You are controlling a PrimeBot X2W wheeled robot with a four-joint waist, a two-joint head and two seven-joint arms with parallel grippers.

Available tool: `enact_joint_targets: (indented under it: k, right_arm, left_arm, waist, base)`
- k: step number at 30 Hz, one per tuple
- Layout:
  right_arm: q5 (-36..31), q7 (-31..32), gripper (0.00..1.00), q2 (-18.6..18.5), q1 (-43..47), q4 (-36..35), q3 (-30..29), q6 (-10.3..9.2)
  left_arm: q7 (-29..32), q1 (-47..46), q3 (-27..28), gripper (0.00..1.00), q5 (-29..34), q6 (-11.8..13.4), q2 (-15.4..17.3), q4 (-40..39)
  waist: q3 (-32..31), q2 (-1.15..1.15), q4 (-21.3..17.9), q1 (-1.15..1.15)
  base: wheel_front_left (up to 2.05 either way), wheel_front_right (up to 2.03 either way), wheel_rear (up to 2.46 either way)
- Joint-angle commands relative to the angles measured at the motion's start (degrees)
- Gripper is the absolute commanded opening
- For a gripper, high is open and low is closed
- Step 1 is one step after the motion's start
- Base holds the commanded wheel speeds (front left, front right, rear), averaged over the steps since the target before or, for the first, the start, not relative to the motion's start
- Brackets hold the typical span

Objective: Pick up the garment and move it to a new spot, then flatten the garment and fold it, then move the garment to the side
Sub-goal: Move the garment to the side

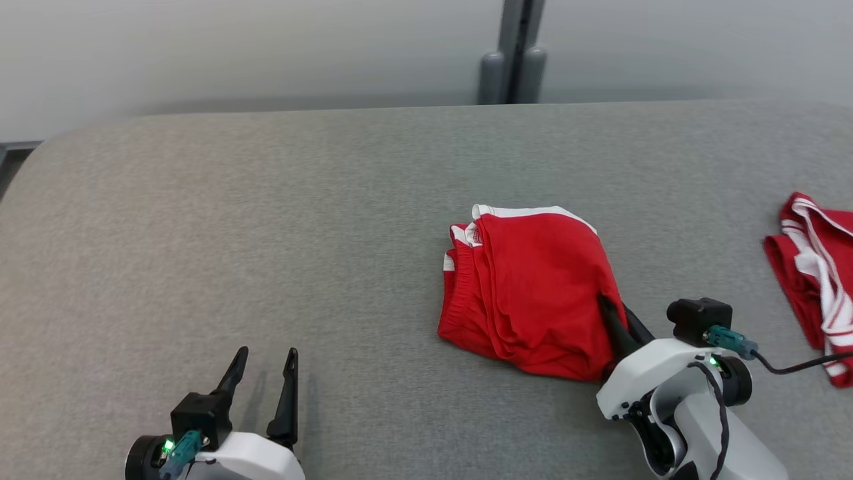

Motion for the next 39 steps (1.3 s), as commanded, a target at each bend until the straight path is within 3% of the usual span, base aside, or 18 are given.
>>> enact_joint_targets:
  k: [1,12,20,32,39]
  right_arm:
    - [-0.8,0.0,0.00,-0.5,0.6,-0.3,0.0,0.00]
    - [-1.7,0.0,0.00,-0.4,1.9,-1.3,1.5,0.00]
    - [-0.4,0.0,0.00,-0.4,2.0,-1.3,4.1,0.00]
    - [-5.5,0.0,0.00,-0.5,-2.7,-0.7,3.8,0.00]
    - [-11.3,0.0,0.00,-5.4,-11.4,-2.0,2.5,-0.01]
  left_arm:
    - [-0.1,-0.5,0.1,1.00,0.2,-0.1,0.2,0.0]
    - [-0.1,-2.6,-2.2,1.00,0.5,-0.7,0.3,0.4]
    - [-0.1,-4.2,-3.0,1.00,1.2,-1.3,0.3,0.6]
    - [-0.1,-5.5,-2.8,1.00,2.8,-1.7,0.3,0.7]
    - [-0.1,-6.9,-2.6,1.00,3.7,-2.2,0.3,0.5]
  waist:
    - [-1.1,0.00,-5.6,0.00]
    - [-0.4,0.00,-21.1,0.00]
    - [1.3,0.00,-28.2,0.00]
    - [4.2,0.00,-27.2,0.00]
    - [6.5,0.00,-23.3,0.00]
  base:
    - [0.00,0.00,0.00]
    - [0.00,0.00,0.00]
    - [0.00,0.00,0.00]
    - [0.00,0.00,0.00]
    - [0.00,0.00,0.00]
